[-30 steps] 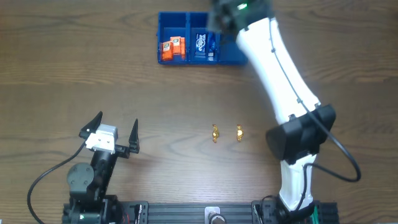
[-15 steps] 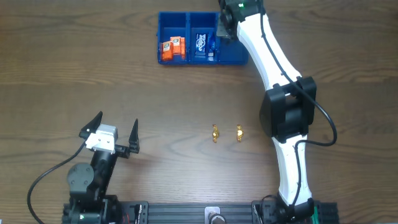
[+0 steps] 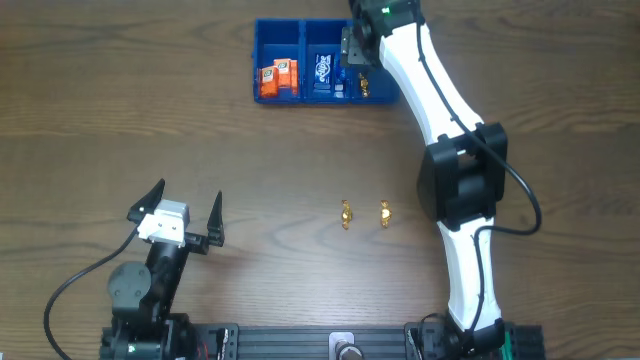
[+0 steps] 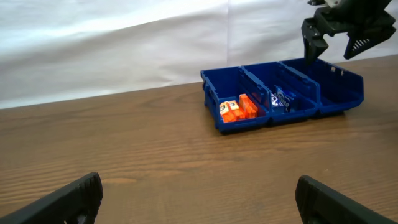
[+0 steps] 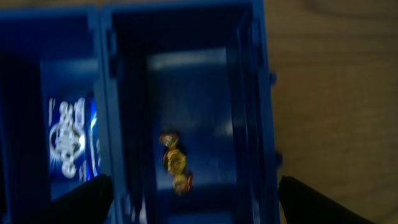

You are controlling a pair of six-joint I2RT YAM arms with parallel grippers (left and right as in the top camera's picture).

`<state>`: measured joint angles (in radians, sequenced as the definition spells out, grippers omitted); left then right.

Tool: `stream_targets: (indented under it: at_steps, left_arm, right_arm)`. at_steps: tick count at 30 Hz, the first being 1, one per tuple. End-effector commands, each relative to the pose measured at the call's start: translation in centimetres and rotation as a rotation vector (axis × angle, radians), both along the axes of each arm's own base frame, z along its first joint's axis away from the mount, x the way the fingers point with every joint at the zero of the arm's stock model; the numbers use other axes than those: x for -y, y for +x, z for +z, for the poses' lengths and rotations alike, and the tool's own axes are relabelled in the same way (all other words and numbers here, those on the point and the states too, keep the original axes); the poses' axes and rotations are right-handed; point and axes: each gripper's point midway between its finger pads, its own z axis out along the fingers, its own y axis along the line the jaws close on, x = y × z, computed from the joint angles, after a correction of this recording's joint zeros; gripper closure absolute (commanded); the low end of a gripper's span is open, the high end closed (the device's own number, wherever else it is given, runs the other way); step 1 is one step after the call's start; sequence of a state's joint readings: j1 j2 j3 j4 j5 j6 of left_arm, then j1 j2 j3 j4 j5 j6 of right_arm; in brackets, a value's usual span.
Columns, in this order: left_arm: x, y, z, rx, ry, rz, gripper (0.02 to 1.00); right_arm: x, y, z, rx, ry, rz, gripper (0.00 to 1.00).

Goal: Sort Candies Into Trays

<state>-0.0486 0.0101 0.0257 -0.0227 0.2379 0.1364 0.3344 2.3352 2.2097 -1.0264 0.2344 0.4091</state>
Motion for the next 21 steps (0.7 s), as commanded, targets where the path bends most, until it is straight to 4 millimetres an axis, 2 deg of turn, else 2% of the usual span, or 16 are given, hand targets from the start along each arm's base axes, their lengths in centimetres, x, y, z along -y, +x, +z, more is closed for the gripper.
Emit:
stream_targets:
  at_steps: [1,3,4,5,6,7,9,11,14,17,21]
  left_arm:
    - [0.3,-0.1,-1.6,-0.04,0.016,-0.022,0.02]
    - [0.3,-0.1,-1.6,-0.04,0.016,-0.022,0.02]
    - [0.3,-0.1,-1.6,-0.04,0.016,-0.022,0.02]
    - [0.3,-0.1,-1.6,-0.04,0.016,-0.022,0.02]
    - [0.3,-0.1,-1.6,-0.04,0.016,-0.022,0.02]
    - [0.3,-0.1,-1.6,-0.04,0.016,-0.022,0.02]
    - [0.3,-0.1,-1.6,-0.04,0.016,-0.022,0.02]
    - [0.3,-0.1,-1.6,-0.04,0.016,-0.022,0.023]
    - [0.3,-0.1,-1.6,-0.04,0.016,-0.022,0.02]
    - [0.3,-0.1,-1.6,-0.04,0.016,-0.022,0.02]
    - [0.3,-0.1,-1.6,-0.04,0.016,-0.022,0.02]
  right_arm:
    - [-2.4,-5.7,5.8,0.051,0.057,0.082,0.104]
    - [-3.0,-9.4,5.2,0.002,0.107,0.114,0.102]
    - [-3.5,-12.4,4.1,-0.049,0.145,0.12,0.099]
    - [-3.8,-14.2,3.2,-0.086,0.162,0.127,0.099]
    - [-4.3,-17.0,1.6,-0.149,0.174,0.128,0.099]
    - [-4.5,-18.2,0.6,-0.181,0.176,0.128,0.097]
    - [-5.1,-21.9,-2.7,-0.279,0.161,0.125,0.097]
    - [-5.4,-24.4,-5.5,-0.336,0.138,0.12,0.097]
    - [-6.1,-27.6,-8.5,-0.403,0.14,0.131,0.112]
    - [-6.2,-28.7,-9.7,-0.423,0.13,0.116,0.119]
    - [-6.1,-29.3,-10.5,-0.438,0.119,0.115,0.156]
